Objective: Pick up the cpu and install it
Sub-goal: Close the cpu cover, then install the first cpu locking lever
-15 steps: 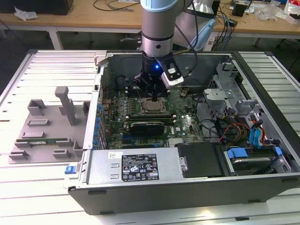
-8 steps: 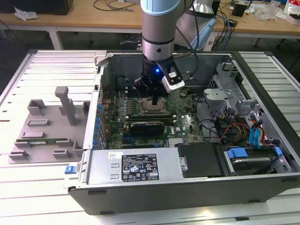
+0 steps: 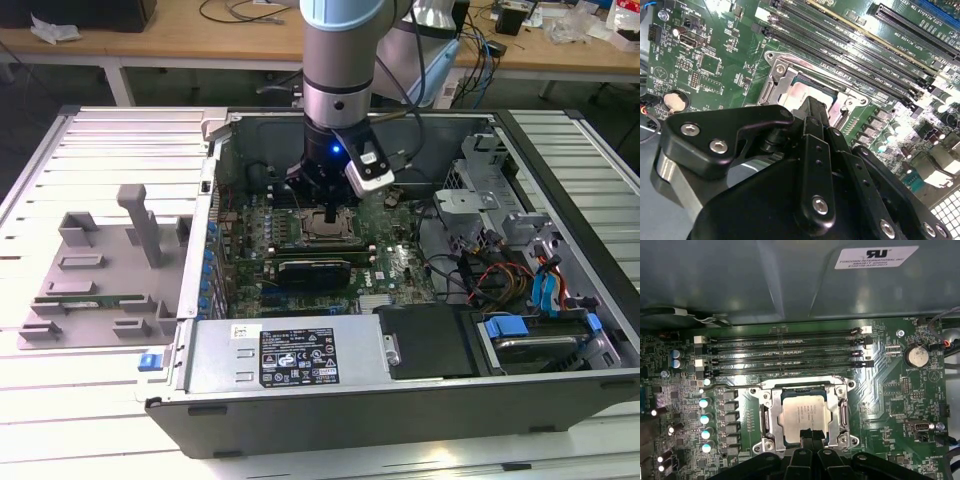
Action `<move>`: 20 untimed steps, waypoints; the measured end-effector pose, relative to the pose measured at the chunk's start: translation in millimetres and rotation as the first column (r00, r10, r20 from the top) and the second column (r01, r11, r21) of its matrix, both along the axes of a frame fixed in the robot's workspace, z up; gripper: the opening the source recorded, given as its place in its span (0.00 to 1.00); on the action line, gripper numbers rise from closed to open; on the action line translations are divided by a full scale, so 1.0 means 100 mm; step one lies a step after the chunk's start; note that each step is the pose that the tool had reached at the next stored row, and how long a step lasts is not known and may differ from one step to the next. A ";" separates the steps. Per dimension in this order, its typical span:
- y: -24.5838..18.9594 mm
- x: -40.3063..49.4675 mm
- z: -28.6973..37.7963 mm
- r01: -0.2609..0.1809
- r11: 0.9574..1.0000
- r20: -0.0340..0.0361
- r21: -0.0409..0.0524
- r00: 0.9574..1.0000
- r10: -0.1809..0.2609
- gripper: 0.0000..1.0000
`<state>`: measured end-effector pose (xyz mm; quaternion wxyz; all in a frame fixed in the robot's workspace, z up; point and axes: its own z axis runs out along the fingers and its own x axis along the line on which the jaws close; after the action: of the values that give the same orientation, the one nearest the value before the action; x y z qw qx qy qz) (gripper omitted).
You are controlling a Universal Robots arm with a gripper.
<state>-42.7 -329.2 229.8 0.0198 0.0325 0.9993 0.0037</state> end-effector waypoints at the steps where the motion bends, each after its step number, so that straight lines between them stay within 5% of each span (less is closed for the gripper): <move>1: 0.000 0.000 0.003 0.000 1.000 0.000 0.000 1.000 0.000 0.11; 13: 0.000 -0.002 0.024 0.001 1.000 0.000 0.000 1.000 -0.001 0.11; 17: 0.000 -0.003 0.151 0.001 1.000 0.000 0.000 1.000 -0.001 0.11; 20: 0.001 -0.002 0.167 0.001 1.000 0.000 0.000 1.000 -0.001 0.11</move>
<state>-42.9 -329.1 246.6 0.0200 0.0329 0.9993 0.0038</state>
